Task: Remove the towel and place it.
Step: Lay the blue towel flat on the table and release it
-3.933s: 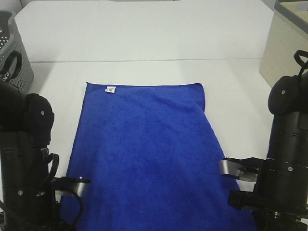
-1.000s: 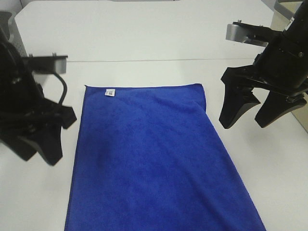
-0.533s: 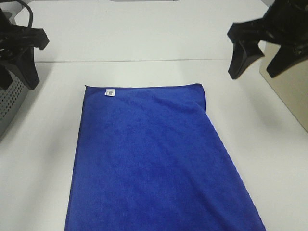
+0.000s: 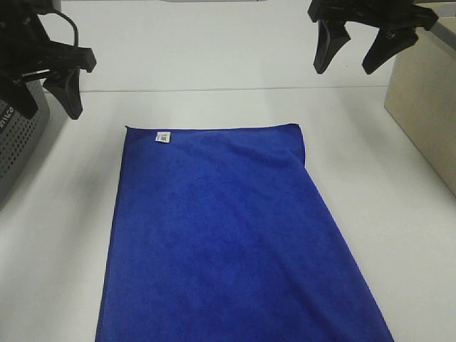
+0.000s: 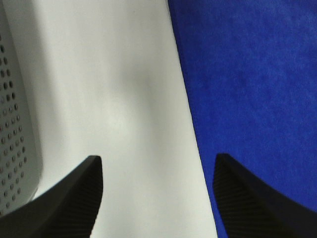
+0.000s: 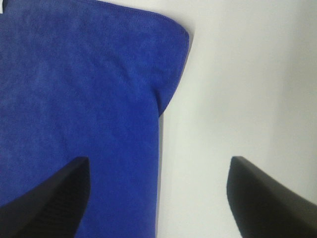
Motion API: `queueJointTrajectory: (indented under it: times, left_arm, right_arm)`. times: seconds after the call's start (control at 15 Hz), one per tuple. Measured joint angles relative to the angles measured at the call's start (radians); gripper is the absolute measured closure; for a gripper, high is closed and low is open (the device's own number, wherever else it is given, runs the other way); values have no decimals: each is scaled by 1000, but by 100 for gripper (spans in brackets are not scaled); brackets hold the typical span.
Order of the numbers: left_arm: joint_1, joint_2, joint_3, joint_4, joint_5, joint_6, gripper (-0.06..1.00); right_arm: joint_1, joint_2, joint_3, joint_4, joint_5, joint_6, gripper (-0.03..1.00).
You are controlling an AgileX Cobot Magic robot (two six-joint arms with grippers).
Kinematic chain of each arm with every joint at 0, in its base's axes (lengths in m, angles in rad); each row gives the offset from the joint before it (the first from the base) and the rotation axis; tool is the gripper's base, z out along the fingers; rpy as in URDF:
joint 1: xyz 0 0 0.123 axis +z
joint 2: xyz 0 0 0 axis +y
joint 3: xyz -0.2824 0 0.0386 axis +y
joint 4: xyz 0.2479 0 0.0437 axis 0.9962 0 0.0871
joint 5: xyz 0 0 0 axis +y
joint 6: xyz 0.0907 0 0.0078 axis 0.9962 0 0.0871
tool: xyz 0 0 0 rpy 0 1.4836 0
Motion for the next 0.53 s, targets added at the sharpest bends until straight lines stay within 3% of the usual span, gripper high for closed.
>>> queueJointTrajectory:
  times: [0.27,0.53]
  left_arm:
    - [9,177,-174,-1,-15,3,34]
    - [9,315,-325,-4,-24,3,34]
  right_arm:
    - [-39,217,-174,13,0,-25,26]
    - [-83,303,-217,39,0,-42,26]
